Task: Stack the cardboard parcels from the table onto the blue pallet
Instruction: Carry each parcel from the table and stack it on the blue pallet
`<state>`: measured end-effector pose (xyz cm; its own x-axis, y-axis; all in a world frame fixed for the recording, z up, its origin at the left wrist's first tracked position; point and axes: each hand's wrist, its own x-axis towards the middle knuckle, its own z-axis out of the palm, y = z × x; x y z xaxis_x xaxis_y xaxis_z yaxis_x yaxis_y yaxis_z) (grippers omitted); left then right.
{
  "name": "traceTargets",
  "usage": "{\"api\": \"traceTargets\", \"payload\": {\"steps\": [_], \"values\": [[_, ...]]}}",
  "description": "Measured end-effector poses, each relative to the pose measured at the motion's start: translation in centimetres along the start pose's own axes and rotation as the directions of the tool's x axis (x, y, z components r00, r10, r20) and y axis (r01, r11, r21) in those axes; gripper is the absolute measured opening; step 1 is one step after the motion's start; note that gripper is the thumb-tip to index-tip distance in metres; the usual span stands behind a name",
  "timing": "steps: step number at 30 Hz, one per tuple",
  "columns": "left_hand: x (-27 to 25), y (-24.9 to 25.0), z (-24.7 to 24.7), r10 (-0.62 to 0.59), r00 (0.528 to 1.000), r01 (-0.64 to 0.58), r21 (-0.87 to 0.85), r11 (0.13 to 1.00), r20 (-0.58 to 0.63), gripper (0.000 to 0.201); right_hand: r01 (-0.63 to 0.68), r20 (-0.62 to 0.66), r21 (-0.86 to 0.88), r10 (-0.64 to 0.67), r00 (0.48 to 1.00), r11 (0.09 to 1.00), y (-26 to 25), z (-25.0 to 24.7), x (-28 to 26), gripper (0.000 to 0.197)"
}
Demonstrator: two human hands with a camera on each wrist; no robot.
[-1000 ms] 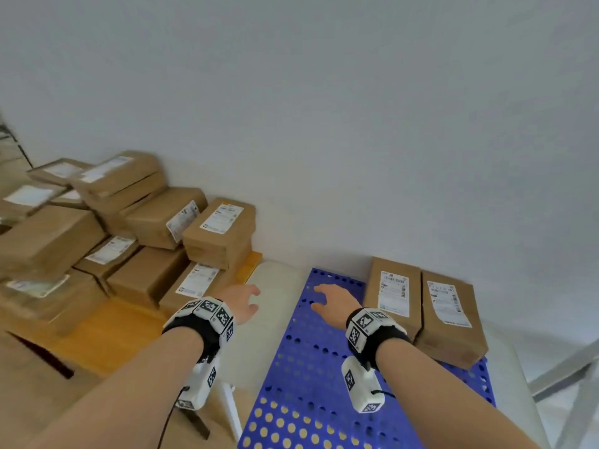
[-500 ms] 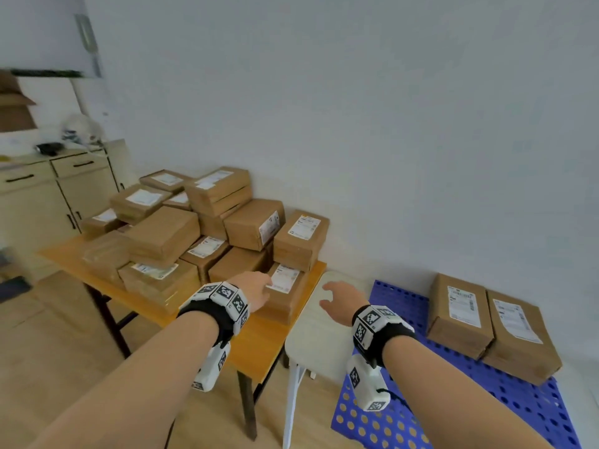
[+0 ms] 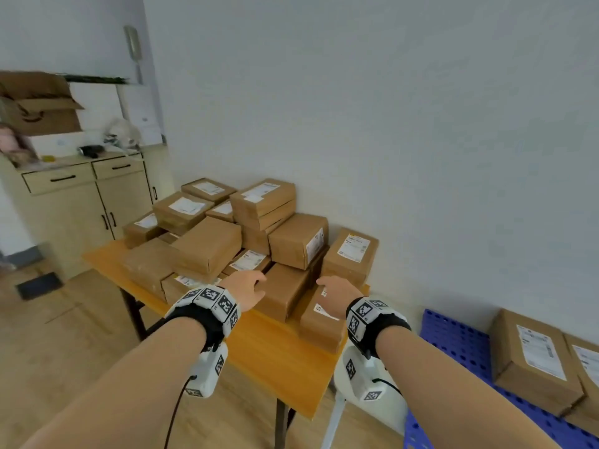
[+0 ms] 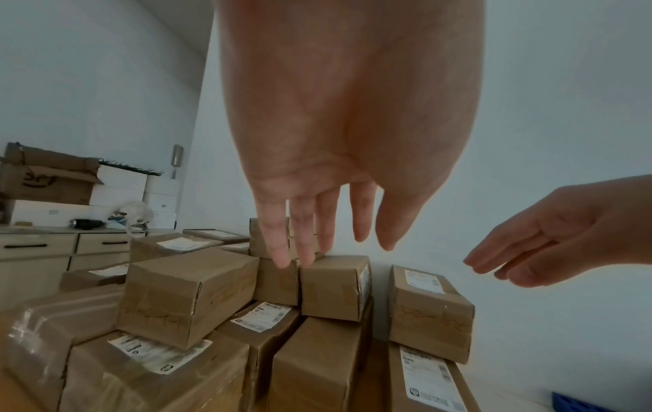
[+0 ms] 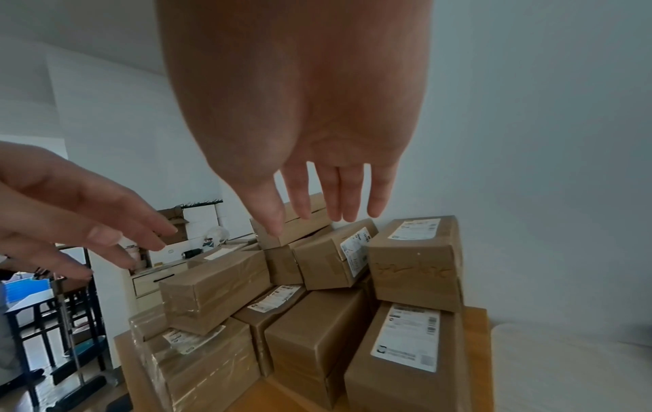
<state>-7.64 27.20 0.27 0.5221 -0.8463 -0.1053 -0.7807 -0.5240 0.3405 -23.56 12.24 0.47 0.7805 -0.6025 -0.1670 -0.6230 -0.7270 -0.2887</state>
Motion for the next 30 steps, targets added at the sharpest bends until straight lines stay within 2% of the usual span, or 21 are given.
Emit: {"api": "traceTargets", "payload": {"steps": [6, 16, 20, 27, 30], "values": [[5.2, -4.7, -3.0, 0.007, 0.999, -0.008, 0.035, 0.999, 0.044, 0.038, -0.028, 0.027, 0.072, 0.027, 0.999, 0.997, -4.3, 1.4, 6.9, 0.05], [10.4, -12.2, -6.9, 0.033, 0.998, -0.037, 0.07, 0.997, 0.059, 0.034, -0.036, 0.013, 0.062, 0.035, 0.999, 0.997, -10.1, 0.9, 13.4, 0.04], [13.1, -14.9, -8.5, 0.045, 0.996, -0.051, 0.084, 0.995, 0.078, 0.037, -0.106, -0.009, 0.087, 0.107, 0.994, 0.991, -12.4, 0.9, 15.4, 0.038], [18.3, -19.7, -11.4, 0.177, 0.976, -0.181, 0.026, 0.983, 0.127, 0.038, -0.277, -0.016, 0.219, 0.287, 0.958, 0.936, -17.2, 1.4, 18.8, 0.03], [20.3, -21.7, -13.2, 0.216, 0.971, -0.213, -0.031, 0.976, 0.102, 0.036, -0.328, -0.048, 0.29, 0.356, 0.933, 0.899, -19.4, 1.2, 20.0, 0.041]]}}
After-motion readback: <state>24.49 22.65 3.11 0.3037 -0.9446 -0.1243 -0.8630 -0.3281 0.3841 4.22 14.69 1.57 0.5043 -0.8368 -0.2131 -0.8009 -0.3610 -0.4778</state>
